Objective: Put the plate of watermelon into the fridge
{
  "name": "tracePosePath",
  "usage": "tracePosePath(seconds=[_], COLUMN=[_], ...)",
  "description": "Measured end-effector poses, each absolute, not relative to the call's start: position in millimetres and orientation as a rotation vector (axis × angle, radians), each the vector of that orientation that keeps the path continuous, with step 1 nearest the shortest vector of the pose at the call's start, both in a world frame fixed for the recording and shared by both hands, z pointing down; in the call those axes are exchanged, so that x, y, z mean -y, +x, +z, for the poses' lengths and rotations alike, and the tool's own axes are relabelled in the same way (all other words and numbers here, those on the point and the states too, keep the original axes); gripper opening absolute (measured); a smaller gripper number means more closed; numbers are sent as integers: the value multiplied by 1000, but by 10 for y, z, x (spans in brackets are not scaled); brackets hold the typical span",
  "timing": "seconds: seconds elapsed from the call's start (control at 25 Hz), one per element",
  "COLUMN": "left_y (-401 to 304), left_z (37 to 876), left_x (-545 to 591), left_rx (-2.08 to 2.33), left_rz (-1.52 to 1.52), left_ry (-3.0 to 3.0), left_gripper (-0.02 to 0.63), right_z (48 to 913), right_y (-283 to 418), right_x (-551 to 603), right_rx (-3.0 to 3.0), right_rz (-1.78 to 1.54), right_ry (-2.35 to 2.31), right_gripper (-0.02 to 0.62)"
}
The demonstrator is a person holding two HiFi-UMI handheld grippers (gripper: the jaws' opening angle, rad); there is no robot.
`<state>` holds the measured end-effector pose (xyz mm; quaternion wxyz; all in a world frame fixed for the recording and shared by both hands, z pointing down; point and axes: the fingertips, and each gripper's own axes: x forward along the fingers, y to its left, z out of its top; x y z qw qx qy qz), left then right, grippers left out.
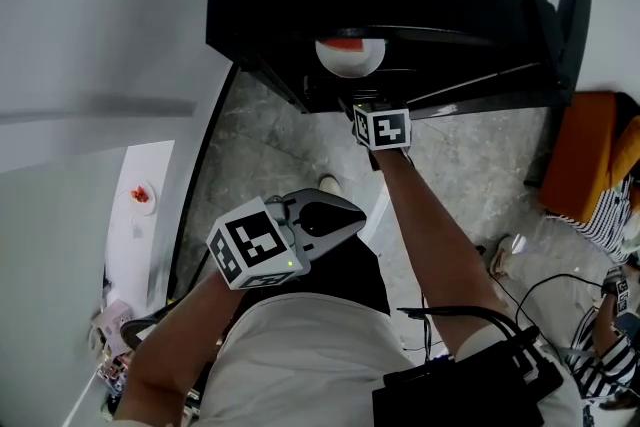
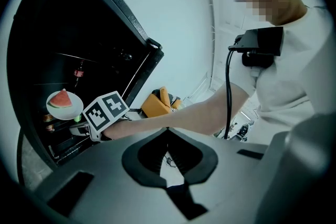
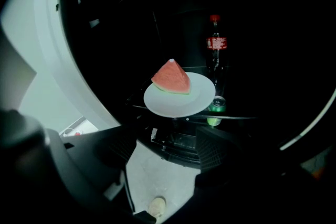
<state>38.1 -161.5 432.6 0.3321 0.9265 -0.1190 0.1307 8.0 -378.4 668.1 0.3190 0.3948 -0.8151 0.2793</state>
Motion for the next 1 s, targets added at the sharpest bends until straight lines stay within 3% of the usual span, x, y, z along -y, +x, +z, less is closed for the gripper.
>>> tracePosePath(seconds=[0.24, 0.6, 1.0], left_y=[349, 30, -542], left_z=[4213, 3833, 3560], left_x=[1447, 411, -698], left_rx=[303, 292, 385], left_rz=[322, 262, 201], left_ry=[2457, 2503, 2520], left_gripper=[12, 12, 12], right_z=[6468, 5793, 5120], right_y=[213, 212, 101], right_x=[3458, 2049, 201], right_rx=[2164, 2203, 2251], right_rz=[716, 656, 623], right_ry=[1027, 929, 801], right_gripper=[359, 23, 14])
